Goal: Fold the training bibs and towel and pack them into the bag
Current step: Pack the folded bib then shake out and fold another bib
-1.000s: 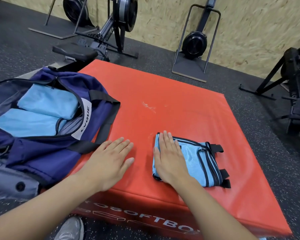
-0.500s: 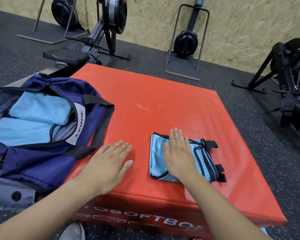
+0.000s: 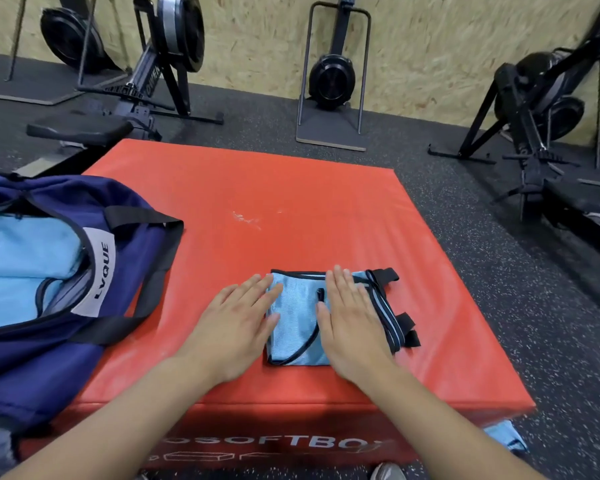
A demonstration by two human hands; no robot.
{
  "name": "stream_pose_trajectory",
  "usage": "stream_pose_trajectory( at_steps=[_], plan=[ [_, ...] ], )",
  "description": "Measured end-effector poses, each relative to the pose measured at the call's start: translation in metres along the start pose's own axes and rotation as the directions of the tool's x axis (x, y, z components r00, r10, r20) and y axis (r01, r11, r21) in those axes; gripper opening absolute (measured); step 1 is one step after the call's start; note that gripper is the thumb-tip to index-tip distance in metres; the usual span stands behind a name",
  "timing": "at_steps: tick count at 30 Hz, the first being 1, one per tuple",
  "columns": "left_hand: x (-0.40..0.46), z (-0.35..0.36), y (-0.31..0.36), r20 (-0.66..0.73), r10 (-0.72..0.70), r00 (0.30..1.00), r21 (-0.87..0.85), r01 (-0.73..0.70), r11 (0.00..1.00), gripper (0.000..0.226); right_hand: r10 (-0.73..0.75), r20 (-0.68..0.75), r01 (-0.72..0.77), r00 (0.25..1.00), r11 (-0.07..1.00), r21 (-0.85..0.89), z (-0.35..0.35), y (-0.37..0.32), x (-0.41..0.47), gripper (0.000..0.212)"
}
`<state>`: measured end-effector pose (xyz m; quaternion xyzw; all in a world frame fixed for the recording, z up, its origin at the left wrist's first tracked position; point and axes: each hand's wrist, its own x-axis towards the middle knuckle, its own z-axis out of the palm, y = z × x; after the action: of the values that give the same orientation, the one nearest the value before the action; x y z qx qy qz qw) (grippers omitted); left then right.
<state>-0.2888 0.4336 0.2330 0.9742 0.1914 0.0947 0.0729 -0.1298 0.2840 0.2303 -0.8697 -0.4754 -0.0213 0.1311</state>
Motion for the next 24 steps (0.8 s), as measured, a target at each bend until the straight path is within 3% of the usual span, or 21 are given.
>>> stream_pose_trajectory(
  at_steps=[4,8,13,19,24],
  plan=[
    [0.026,0.011,0.005,0.006,0.059,0.998,-0.015,-0.059,0.998,0.066,-0.01,0.062,0.007,0.998,0.999,0.046,-0.004,0.001,-0.035,0.078],
    [0.039,0.025,-0.007,0.088,0.032,0.996,-0.015,-0.031,0.999,0.072,-0.025,0.124,0.027,0.992,1.0,-0.012,0.011,0.025,-0.039,0.071],
    [0.045,0.025,-0.026,0.08,-0.029,0.996,-0.03,0.032,0.999,0.07,-0.18,0.163,0.174,0.97,0.983,0.052,0.012,0.065,0.014,0.079],
    [0.011,0.015,-0.03,0.08,0.012,0.997,0.012,-0.013,1.0,0.067,-0.34,0.153,0.317,0.928,0.935,0.158,-0.004,0.076,0.012,0.068],
    [-0.031,0.005,-0.034,0.096,0.032,0.995,-0.009,-0.031,0.999,0.075,-0.367,0.204,0.33,0.908,0.924,0.194,-0.016,0.091,-0.048,0.065]
  ],
)
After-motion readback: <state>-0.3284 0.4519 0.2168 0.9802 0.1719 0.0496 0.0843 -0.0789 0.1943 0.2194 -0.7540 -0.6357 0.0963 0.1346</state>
